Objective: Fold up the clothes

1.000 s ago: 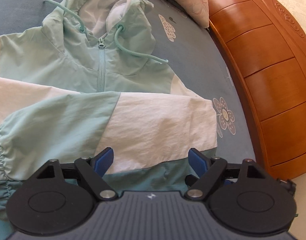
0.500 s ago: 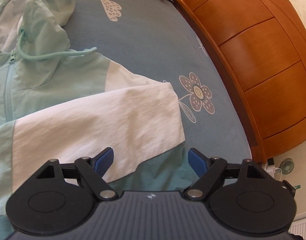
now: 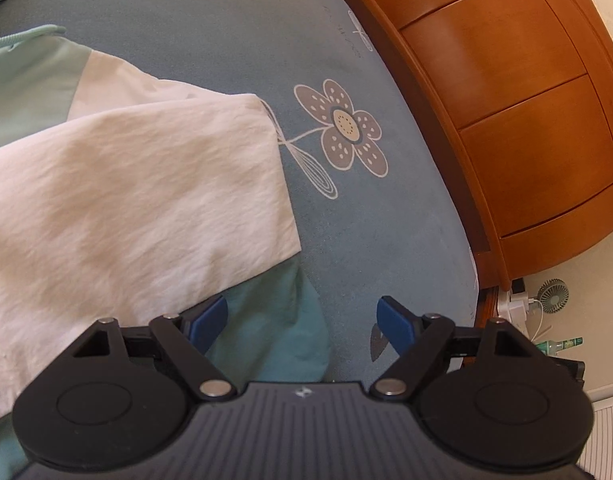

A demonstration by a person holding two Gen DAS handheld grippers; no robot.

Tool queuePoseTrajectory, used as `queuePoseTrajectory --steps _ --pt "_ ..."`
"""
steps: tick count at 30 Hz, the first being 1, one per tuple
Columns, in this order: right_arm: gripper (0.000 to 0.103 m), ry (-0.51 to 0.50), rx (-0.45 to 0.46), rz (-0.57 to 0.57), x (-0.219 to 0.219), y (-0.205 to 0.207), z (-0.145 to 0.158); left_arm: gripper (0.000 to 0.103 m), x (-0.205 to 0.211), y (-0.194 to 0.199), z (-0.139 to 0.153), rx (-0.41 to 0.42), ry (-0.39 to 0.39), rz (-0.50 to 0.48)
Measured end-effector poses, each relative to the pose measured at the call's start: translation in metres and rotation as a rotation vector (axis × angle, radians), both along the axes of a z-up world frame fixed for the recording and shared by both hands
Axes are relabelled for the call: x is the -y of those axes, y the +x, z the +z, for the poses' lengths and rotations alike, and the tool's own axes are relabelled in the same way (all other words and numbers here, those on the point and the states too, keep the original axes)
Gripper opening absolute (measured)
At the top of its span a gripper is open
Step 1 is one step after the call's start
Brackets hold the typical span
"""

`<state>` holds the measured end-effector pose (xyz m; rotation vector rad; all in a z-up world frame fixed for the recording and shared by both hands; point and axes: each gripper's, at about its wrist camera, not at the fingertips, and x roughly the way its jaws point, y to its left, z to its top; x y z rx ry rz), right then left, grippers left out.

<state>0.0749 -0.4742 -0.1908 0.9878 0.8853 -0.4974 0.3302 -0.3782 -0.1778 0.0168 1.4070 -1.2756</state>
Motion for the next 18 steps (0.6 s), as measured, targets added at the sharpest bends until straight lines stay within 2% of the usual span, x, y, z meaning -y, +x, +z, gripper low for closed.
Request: queuePoseTrajectory --steps 2,4,5,7,8,11,12,15,18 --pt "0.007 0.053 -0.018 -0.036 -0.004 -0.012 -0.004 0.082 0.004 -0.002 -0.006 0.006 0.008 -0.003" --pt "0.009 0.044 -0.017 -0.022 -0.007 -0.015 0.000 0.083 0.006 -0.003 -0.007 -0.006 -0.004 0.000" --pt "0.012 0.022 -0.007 -0.009 -0.007 -0.013 0.005 0.083 0.006 -0.002 -0.007 -0.011 -0.007 0.003" --pt "0.027 -0.021 0.023 0.011 -0.006 -0.006 0.013 0.084 0.005 -0.002 -0.008 -0.020 -0.013 0.009" --pt "0.030 -0.042 0.025 0.024 -0.005 0.001 0.013 0.084 0.004 -0.001 -0.008 -0.026 -0.015 0.013" --pt "0.030 -0.089 0.009 0.079 0.000 0.026 0.007 0.084 0.003 0.002 -0.010 -0.045 -0.016 0.022" --pt "0.027 -0.103 0.007 0.082 0.001 0.032 0.006 0.084 0.002 0.003 -0.010 -0.049 -0.016 0.025" --pt "0.021 -0.123 -0.019 0.010 0.001 0.037 0.007 0.084 0.002 0.002 -0.010 -0.052 -0.018 0.031" --pt "0.022 -0.198 -0.091 -0.076 -0.014 0.036 0.018 0.084 0.001 0.002 -0.009 -0.052 -0.020 0.038"
